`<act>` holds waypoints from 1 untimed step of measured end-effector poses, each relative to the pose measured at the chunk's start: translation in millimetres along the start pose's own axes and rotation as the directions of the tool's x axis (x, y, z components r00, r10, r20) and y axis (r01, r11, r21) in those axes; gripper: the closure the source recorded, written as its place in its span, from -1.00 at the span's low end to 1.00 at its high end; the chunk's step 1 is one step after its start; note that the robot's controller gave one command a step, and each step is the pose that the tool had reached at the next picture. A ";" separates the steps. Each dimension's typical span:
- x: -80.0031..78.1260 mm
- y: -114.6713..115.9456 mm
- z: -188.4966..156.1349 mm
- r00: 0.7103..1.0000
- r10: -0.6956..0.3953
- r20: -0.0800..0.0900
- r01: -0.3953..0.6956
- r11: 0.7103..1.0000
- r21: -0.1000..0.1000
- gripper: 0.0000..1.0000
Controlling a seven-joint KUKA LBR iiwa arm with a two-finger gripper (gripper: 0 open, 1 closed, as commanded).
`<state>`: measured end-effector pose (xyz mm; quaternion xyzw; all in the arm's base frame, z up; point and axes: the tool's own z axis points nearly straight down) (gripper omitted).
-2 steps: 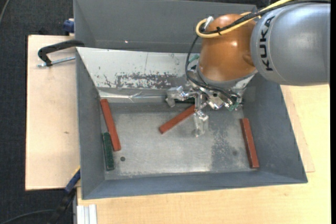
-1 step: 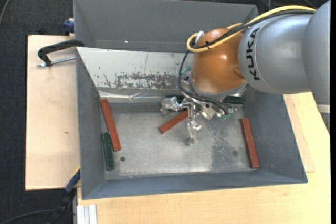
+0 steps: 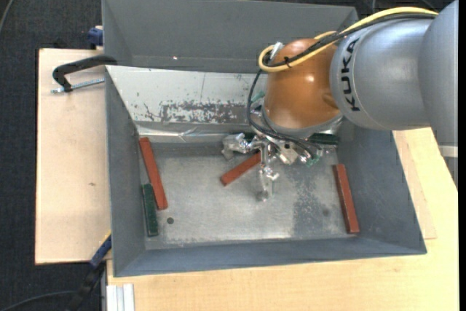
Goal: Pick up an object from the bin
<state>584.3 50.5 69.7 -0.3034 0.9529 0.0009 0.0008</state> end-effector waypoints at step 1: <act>0.0 -0.2 0.0 1.000 0.001 0.000 -0.001 1.000 0.000 1.00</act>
Offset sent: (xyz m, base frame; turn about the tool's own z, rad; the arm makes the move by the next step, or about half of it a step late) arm 0.0000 0.0000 0.0000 0.0000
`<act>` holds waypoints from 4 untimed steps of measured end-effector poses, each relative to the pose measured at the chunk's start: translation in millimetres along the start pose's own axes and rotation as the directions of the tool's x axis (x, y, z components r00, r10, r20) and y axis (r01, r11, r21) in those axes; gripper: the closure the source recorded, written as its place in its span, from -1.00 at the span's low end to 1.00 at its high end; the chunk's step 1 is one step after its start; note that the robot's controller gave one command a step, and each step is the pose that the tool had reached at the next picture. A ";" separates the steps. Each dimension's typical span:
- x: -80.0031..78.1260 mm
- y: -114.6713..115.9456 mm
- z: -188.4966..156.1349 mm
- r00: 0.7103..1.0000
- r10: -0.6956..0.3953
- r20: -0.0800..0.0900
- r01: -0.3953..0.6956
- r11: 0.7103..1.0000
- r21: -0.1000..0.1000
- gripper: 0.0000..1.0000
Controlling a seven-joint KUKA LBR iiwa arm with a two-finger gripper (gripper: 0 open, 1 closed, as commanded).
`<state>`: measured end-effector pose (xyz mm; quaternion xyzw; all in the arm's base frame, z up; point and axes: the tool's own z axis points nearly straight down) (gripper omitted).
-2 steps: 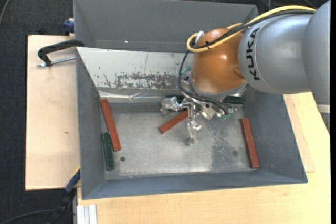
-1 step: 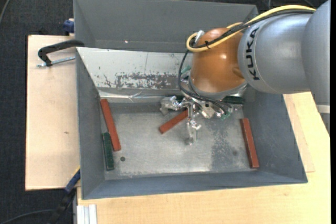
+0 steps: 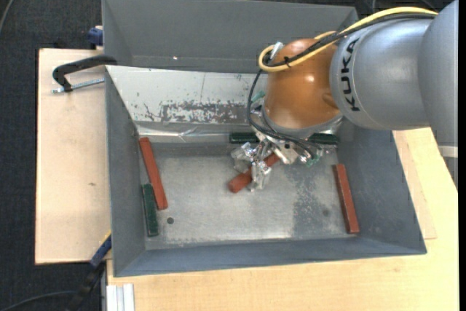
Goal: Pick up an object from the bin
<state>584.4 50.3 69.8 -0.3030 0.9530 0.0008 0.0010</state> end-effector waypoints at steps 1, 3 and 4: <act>-2.0 -0.2 -15.5 1.000 0.002 0.005 -0.002 1.000 0.003 1.00; -6.9 -0.6 -87.8 1.000 0.005 0.009 -0.005 1.000 0.005 1.00; -9.5 -0.6 -117.7 1.000 0.006 0.008 -0.006 1.000 0.005 1.00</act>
Offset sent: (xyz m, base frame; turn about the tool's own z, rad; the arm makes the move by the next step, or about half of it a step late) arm -0.0001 0.0001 0.0135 0.0000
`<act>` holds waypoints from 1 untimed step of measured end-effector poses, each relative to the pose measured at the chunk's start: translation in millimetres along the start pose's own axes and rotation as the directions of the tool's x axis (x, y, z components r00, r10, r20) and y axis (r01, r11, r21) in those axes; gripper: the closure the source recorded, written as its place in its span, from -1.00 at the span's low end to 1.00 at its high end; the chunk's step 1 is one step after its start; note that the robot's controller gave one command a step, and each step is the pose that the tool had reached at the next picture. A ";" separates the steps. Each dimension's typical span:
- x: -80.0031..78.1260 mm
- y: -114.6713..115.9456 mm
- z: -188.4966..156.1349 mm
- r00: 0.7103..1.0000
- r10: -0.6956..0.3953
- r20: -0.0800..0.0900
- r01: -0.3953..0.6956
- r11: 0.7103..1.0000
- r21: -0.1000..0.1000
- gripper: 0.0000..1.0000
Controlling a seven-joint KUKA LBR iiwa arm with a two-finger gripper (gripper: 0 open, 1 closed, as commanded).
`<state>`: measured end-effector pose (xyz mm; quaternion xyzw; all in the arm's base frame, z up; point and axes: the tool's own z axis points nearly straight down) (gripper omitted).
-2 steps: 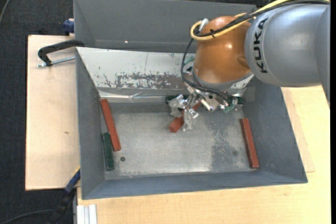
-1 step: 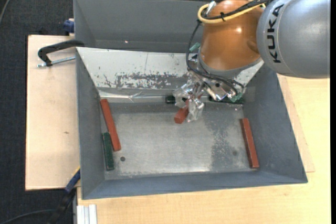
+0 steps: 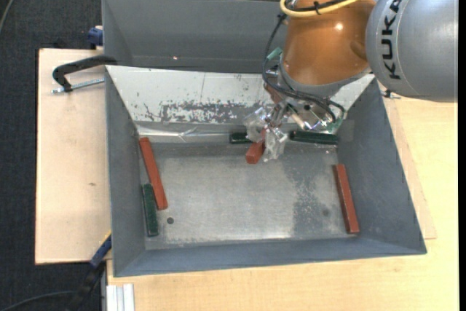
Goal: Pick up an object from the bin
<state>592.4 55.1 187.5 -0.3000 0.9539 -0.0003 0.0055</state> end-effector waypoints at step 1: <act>-2.3 -0.3 -14.7 1.000 0.002 -0.001 -0.002 1.000 -0.001 1.00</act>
Offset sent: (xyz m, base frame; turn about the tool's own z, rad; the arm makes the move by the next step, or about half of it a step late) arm 0.0002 0.0000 0.0124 0.0000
